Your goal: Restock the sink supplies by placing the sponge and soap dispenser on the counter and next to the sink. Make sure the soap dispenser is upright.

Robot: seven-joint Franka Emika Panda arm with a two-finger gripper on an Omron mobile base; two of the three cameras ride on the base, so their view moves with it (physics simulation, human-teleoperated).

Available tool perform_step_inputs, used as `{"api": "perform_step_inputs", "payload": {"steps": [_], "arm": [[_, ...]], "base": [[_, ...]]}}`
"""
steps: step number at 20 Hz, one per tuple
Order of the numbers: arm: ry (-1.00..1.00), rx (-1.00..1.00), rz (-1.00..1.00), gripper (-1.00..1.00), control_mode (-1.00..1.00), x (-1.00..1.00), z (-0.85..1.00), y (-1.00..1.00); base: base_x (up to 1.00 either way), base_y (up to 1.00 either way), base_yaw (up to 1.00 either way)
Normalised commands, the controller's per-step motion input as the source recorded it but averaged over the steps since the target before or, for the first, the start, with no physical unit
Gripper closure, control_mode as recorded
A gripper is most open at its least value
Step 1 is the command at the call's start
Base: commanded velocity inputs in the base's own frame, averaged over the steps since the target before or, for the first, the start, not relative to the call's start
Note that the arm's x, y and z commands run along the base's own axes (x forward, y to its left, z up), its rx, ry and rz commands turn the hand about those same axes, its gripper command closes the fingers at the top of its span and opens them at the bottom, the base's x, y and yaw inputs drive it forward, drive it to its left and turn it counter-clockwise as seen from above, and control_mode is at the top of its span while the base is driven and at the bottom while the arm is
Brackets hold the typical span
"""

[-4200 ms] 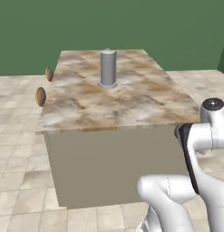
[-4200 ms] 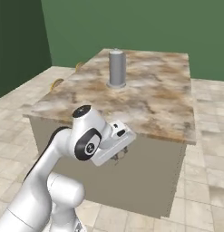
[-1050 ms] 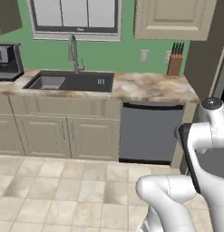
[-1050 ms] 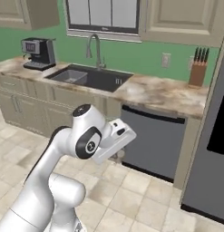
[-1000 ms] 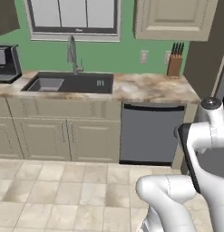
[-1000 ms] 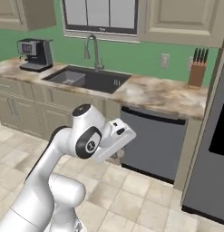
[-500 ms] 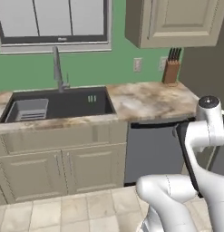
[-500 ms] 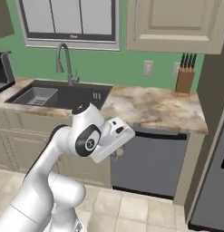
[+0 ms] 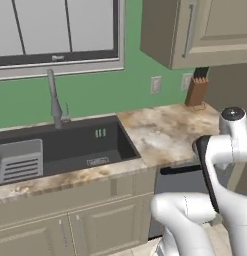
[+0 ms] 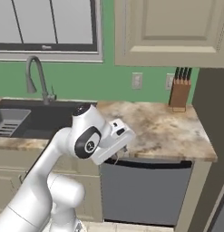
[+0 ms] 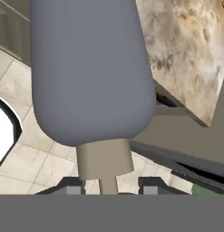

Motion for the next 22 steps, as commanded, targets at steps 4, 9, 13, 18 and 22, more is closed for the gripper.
{"api": "perform_step_inputs", "payload": {"steps": [4,9,13,18,22], "arm": [[0.00,0.00,0.00,1.00,1.00,0.00,0.00,0.00],[0.00,0.00,0.00,1.00,1.00,0.00,0.00,0.00],[0.00,0.00,0.00,1.00,1.00,0.00,0.00,0.00],[0.00,0.00,0.13,1.00,-1.00,0.24,0.00,-0.10],[0.23,-0.04,0.02,1.00,-1.00,0.96,0.02,0.06]], "base": [[0.72,0.01,-0.02],[0.35,0.00,0.16],[0.06,-0.09,0.30],[0.03,-0.08,0.11],[0.00,0.00,0.00]]}}
